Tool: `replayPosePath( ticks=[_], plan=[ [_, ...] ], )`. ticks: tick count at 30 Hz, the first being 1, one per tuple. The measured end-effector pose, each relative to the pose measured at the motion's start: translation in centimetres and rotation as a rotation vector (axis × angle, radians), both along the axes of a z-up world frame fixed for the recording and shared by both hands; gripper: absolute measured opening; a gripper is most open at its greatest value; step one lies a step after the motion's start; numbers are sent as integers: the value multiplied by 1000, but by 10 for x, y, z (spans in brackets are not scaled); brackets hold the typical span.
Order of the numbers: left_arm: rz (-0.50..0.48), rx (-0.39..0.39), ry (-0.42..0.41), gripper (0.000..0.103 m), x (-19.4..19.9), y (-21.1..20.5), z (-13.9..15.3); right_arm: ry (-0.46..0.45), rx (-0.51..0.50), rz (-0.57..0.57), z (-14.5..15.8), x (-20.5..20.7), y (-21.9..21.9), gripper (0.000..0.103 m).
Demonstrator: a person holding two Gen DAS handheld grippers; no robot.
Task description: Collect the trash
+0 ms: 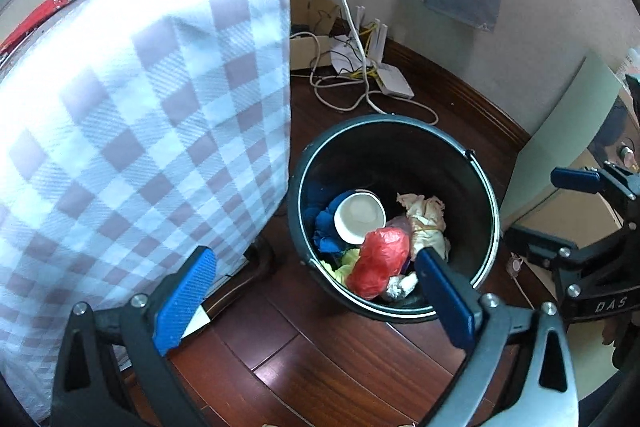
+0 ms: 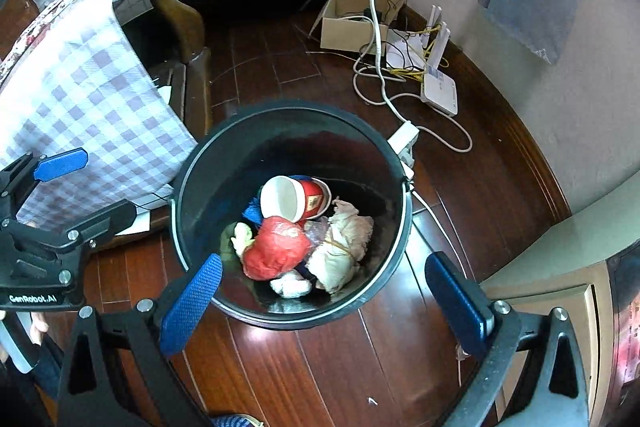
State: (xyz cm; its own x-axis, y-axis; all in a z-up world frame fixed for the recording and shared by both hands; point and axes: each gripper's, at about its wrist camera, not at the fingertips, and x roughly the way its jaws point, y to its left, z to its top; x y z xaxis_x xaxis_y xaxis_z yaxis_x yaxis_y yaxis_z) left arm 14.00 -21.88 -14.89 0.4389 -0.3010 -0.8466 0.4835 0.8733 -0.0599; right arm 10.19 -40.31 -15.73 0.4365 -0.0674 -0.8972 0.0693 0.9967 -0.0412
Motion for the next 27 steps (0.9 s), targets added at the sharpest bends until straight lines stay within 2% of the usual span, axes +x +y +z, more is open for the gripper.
replayPosePath(
  ticks=[7,16,20,27],
  plan=[
    [37,-31,-26,100,1,21,29,-57,-1,8,27,-4,22,102],
    [64,-8,-97,100,-11,47,64,-108,10,17,61,-7,52,102],
    [78,10,-150,100,-24,63,89,-143,-4,10,90,-18,68,102],
    [160,-2,-178,100,-51,105,128,-238,-15,-34,151,-53,104,102]
  ],
)
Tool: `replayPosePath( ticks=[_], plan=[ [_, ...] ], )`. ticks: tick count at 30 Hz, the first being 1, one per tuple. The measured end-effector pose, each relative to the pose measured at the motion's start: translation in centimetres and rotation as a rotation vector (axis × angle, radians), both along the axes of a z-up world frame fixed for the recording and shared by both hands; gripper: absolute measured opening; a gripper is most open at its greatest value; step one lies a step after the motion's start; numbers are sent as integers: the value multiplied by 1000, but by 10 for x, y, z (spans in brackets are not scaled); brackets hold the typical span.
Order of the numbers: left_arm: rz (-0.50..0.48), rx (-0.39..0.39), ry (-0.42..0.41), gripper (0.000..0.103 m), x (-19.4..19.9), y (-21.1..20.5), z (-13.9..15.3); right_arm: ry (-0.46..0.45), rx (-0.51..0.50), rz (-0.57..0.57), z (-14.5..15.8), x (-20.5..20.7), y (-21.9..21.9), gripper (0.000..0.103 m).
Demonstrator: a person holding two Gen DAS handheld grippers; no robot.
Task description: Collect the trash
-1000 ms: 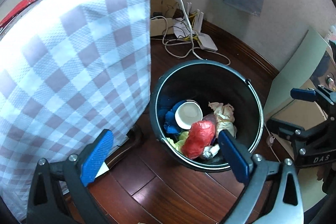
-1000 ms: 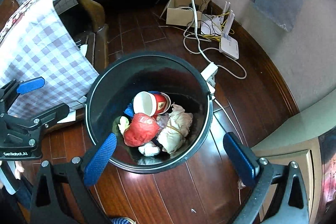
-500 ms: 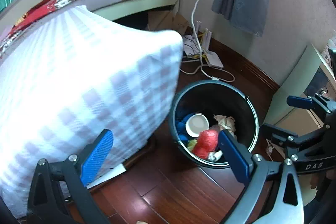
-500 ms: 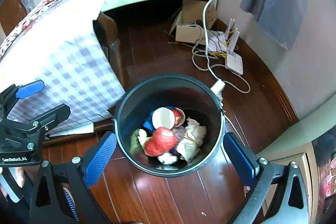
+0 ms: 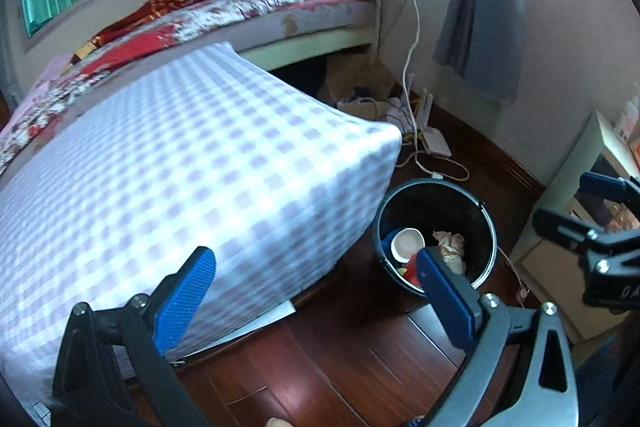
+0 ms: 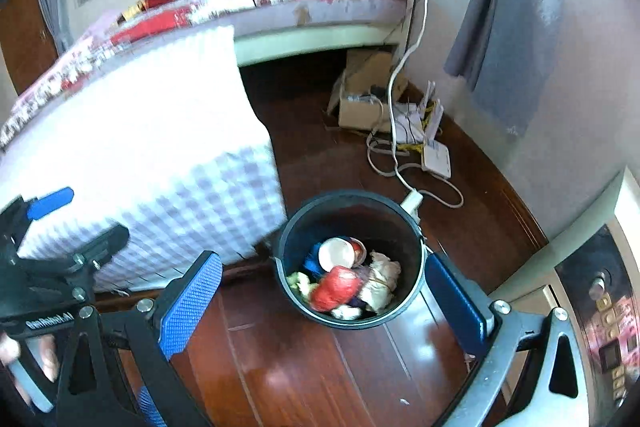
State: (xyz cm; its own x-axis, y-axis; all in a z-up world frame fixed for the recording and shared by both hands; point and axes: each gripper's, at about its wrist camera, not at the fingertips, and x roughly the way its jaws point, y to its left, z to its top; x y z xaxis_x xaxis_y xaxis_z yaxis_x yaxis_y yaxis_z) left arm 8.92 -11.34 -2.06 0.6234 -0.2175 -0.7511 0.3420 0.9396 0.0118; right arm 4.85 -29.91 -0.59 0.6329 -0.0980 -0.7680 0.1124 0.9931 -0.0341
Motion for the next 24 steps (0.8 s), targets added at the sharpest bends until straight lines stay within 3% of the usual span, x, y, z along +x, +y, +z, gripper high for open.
replayPosePath(
  ticks=[11,24],
  plan=[
    [24,-61,-121,101,-53,50,64,-117,-76,-12,66,-55,50,102],
    [33,-102,-216,102,-104,70,99,-209,-60,-4,102,-112,67,102]
  ],
)
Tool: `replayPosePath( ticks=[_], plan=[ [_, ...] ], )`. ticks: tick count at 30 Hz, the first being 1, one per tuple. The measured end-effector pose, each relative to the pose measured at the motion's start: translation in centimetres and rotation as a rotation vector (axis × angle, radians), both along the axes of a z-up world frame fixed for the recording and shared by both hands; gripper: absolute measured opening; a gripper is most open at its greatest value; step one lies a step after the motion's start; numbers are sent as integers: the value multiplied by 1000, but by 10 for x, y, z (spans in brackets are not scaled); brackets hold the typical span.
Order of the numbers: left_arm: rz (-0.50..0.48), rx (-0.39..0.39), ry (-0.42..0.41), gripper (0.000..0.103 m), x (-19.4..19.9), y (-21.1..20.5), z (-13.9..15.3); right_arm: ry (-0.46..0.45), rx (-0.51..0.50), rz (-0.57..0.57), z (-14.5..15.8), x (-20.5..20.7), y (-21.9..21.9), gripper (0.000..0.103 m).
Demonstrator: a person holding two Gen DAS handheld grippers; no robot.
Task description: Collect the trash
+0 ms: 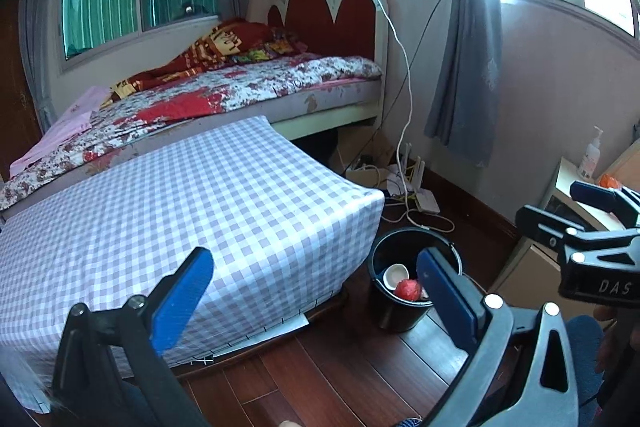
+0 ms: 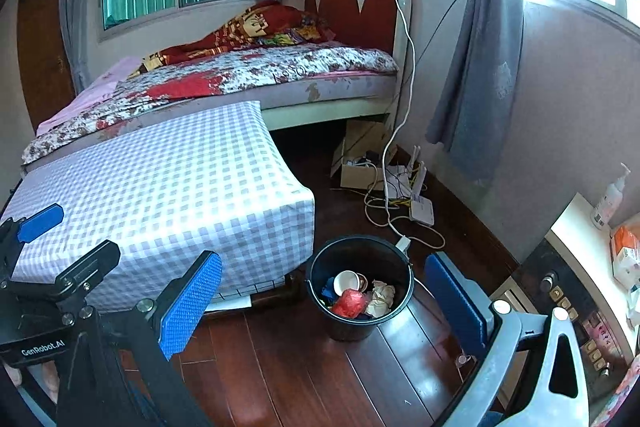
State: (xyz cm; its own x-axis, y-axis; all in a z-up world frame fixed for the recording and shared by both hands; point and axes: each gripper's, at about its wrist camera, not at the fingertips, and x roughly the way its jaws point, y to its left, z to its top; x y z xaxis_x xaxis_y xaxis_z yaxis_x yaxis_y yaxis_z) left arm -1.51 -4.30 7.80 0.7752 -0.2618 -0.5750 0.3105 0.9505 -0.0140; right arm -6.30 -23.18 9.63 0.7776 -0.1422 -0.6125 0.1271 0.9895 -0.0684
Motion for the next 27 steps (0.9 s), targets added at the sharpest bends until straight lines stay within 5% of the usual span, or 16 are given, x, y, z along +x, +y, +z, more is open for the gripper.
replayPosePath(
  ticks=[27],
  plan=[
    [-8,-6,-16,102,0,-8,1,2,4,-35,1,-8,-12,102]
  ],
)
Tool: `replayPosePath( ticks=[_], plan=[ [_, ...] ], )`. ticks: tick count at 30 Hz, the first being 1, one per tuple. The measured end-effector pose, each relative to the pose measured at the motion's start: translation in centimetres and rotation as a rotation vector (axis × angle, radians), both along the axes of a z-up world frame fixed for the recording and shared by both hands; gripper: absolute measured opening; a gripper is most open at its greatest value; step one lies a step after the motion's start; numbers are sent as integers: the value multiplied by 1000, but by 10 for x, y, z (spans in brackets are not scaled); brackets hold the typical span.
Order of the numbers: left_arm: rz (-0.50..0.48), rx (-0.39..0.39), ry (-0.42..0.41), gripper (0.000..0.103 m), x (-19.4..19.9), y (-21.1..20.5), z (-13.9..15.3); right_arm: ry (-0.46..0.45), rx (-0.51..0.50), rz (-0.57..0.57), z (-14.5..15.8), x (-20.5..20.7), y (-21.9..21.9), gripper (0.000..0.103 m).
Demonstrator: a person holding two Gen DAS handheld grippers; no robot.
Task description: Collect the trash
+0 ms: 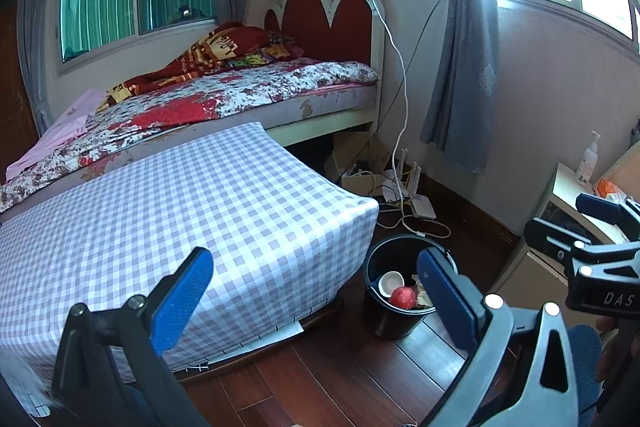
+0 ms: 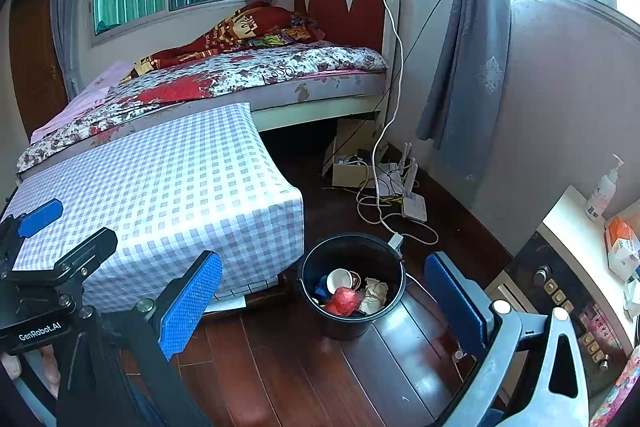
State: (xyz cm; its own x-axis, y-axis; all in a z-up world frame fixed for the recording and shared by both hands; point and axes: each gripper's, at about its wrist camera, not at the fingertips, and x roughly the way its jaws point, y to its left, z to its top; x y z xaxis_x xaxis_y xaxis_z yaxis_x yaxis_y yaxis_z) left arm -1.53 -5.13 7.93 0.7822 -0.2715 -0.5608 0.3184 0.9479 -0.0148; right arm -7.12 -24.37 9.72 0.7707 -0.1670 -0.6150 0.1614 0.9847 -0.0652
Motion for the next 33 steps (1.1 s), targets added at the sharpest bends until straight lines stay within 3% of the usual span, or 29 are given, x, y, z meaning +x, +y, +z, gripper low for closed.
replayPosePath(
  ticks=[33],
  plan=[
    [-18,13,-5,102,2,-6,3,1,-2,-14,1,0,-2,102]
  ],
)
